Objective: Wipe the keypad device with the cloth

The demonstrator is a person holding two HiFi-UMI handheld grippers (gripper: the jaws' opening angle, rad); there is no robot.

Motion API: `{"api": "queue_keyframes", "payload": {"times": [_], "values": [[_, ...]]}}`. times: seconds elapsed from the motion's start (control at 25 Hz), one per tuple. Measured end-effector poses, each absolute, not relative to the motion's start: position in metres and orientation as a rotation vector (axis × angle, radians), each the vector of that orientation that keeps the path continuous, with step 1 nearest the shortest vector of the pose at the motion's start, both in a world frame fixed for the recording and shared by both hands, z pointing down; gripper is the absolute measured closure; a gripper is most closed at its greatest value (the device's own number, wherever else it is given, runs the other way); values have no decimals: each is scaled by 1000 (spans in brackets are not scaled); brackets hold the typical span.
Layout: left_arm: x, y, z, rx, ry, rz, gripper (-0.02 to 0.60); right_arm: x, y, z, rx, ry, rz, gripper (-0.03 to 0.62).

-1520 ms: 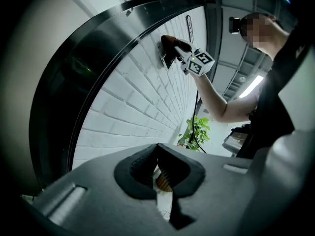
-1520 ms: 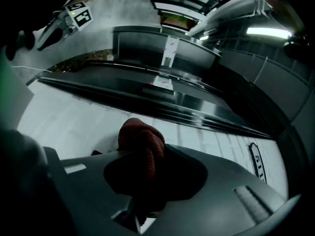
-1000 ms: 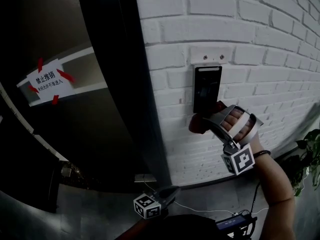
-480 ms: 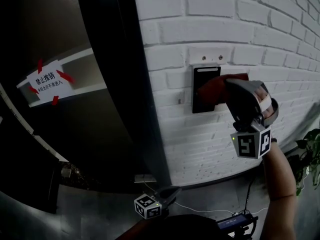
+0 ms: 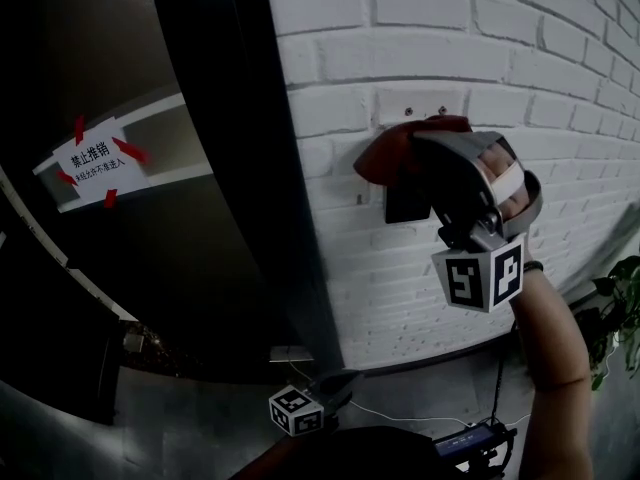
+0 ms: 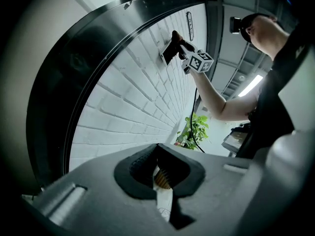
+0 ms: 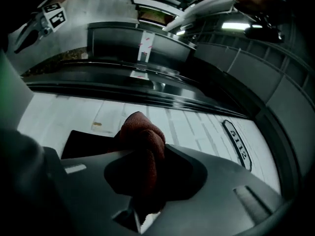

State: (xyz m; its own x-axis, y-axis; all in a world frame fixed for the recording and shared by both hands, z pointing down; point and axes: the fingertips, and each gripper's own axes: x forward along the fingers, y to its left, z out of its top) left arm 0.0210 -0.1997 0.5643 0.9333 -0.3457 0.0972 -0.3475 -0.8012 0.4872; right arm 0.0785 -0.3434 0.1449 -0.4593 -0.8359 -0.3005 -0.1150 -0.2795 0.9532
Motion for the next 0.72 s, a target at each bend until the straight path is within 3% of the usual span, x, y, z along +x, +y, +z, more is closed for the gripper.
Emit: {"api": "queue_keyframes", "payload": {"times": [0.4, 0.72], "values": [[27, -202, 568, 2586, -474, 8, 578, 86, -339, 298, 664, -1292, -1749, 516], [27, -198, 568, 2579, -477, 2, 577, 127, -344, 201, 1017, -1306, -1761, 502]]}}
